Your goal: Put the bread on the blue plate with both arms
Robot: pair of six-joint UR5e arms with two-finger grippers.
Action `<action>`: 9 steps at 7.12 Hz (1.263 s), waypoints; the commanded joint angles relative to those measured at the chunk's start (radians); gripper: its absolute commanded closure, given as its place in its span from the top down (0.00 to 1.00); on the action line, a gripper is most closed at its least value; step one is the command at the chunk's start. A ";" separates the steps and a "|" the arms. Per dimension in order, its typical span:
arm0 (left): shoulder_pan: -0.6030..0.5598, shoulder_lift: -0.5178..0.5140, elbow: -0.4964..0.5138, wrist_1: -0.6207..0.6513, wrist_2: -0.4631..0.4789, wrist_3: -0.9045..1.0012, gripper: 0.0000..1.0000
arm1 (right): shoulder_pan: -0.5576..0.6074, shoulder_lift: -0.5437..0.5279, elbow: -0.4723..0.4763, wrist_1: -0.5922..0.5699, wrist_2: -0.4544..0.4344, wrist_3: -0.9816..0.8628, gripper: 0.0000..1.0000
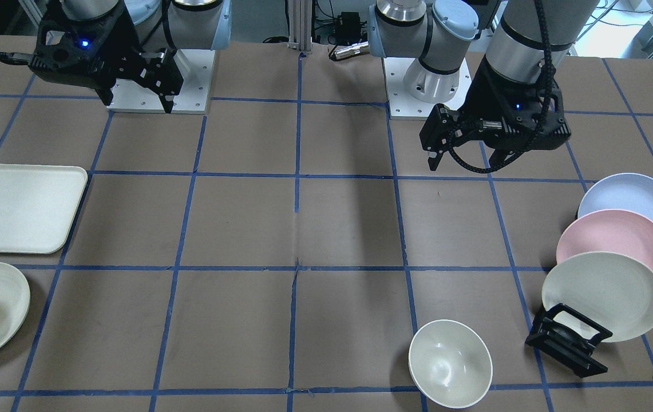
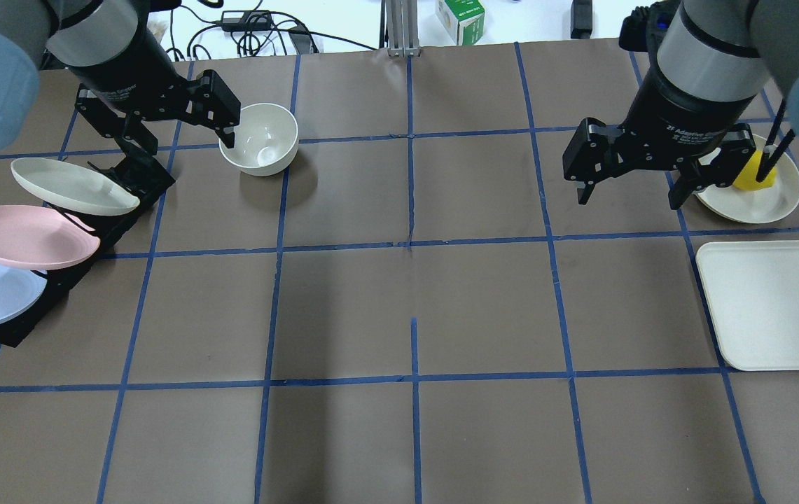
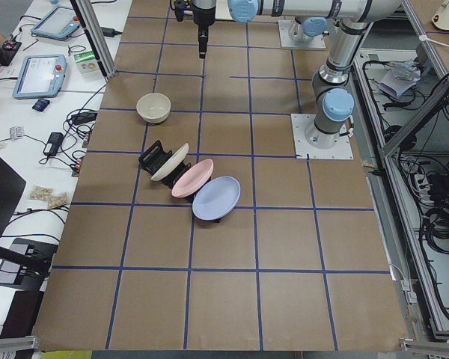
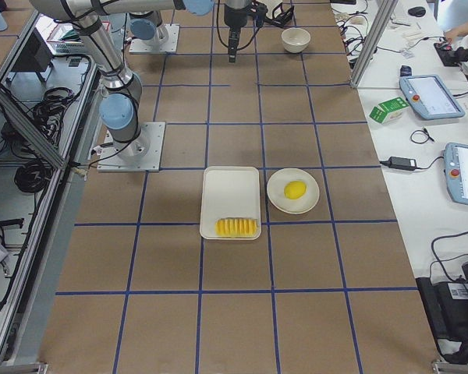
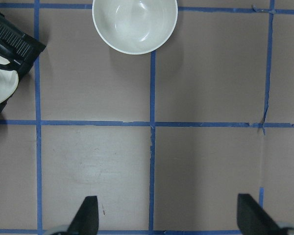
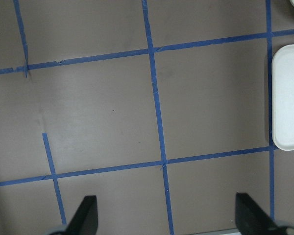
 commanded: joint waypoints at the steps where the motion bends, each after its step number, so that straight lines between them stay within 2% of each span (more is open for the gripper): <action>1: 0.013 0.008 -0.002 -0.002 0.001 0.000 1.00 | 0.000 0.002 0.001 -0.006 0.000 0.006 1.00; 2: 0.024 0.017 0.000 -0.005 0.005 0.000 1.00 | 0.000 0.002 0.001 -0.006 0.000 0.008 1.00; 4: 0.076 0.037 0.003 -0.008 0.099 0.000 1.00 | -0.011 0.003 0.006 -0.003 -0.014 0.009 1.00; 5: 0.100 0.046 0.006 -0.018 0.112 0.000 1.00 | -0.047 0.005 0.009 -0.006 -0.003 0.006 1.00; 7: 0.232 0.060 0.008 -0.032 0.112 0.000 1.00 | -0.147 0.031 0.009 -0.006 -0.006 -0.037 1.00; 9: 0.436 0.058 0.006 -0.040 0.106 0.040 1.00 | -0.271 0.033 0.009 -0.006 -0.011 -0.176 1.00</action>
